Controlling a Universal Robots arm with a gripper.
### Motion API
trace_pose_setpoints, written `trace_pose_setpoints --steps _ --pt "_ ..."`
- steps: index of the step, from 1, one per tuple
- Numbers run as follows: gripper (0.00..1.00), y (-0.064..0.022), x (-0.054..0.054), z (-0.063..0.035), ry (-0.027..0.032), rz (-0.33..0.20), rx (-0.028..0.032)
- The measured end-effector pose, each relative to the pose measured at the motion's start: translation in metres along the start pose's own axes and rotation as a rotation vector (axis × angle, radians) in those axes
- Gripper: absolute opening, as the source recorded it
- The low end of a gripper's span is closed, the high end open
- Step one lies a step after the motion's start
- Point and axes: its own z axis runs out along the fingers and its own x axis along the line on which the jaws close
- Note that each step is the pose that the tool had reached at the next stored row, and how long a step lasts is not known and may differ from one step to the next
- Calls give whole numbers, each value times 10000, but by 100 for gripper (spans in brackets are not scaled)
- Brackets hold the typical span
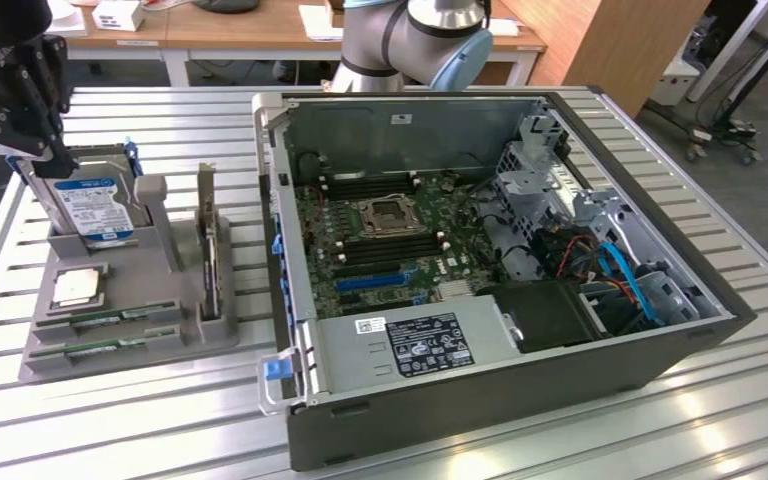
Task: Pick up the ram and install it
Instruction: 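Pick up the ram and move it above insertion slot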
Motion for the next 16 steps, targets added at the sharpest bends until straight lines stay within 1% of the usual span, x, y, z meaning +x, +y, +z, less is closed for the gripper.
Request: trace_pose_setpoints --steps 6,16 --pt "10 0 0 1 41 -903 -21" --pt "10 0 0 2 48 -1043 -25"
